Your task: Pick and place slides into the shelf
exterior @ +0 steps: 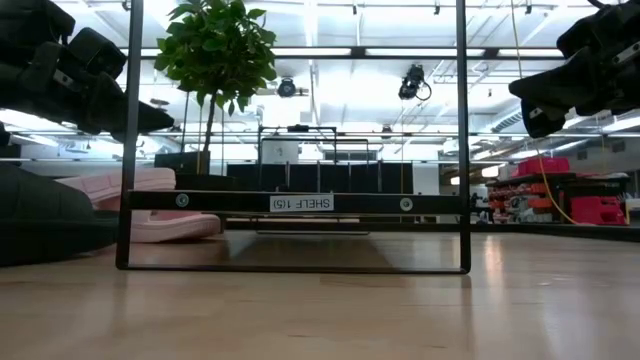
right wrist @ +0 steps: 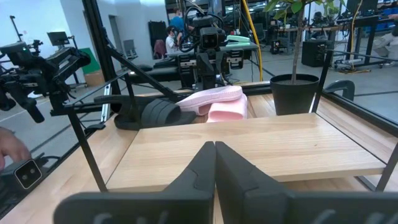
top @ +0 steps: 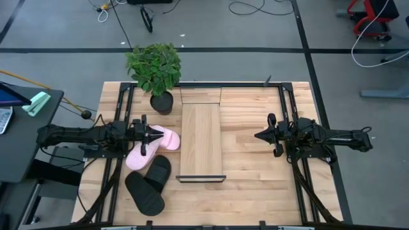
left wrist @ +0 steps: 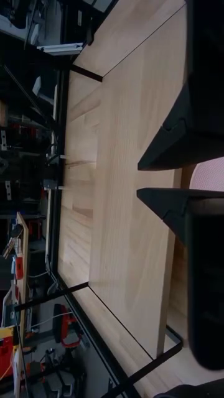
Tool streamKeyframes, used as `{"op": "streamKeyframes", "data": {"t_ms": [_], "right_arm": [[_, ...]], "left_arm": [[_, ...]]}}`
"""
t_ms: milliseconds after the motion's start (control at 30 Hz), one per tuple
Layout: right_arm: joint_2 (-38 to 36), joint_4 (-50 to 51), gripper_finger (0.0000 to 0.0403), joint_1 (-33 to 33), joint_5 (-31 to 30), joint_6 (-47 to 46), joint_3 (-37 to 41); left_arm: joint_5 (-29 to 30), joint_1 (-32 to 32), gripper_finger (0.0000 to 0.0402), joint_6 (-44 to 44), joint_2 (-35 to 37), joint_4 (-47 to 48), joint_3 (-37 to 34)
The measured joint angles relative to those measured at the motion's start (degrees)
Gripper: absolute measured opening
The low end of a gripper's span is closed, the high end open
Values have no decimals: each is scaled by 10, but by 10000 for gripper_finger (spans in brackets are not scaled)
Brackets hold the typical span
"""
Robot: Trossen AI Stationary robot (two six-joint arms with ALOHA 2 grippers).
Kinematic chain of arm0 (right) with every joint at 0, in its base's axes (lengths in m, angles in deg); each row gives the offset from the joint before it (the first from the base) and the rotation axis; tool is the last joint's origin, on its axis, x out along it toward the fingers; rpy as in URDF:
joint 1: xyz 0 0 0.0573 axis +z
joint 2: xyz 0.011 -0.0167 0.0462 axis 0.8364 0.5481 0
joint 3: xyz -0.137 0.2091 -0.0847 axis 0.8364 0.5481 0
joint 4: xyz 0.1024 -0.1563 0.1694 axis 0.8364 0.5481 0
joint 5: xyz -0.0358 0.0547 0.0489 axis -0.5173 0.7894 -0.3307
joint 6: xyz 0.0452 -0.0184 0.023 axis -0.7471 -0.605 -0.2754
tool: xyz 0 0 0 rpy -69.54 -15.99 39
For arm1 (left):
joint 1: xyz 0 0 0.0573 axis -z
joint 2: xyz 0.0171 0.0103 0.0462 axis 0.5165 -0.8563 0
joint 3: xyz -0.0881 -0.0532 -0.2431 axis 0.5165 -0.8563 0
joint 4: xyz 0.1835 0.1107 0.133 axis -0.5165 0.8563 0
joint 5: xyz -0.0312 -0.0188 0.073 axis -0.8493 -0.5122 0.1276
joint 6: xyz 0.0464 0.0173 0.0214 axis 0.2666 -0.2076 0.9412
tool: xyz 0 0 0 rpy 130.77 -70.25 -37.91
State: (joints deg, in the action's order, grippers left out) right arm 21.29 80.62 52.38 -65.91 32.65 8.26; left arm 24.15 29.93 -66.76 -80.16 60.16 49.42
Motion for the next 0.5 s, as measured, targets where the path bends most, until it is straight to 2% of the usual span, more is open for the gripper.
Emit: {"op": "streamKeyframes", "data": {"t_ms": [500], "right_arm": [[0,0,13,0,0,0,0]], "left_arm": [[0,0,55,0,0,0,0]]}}
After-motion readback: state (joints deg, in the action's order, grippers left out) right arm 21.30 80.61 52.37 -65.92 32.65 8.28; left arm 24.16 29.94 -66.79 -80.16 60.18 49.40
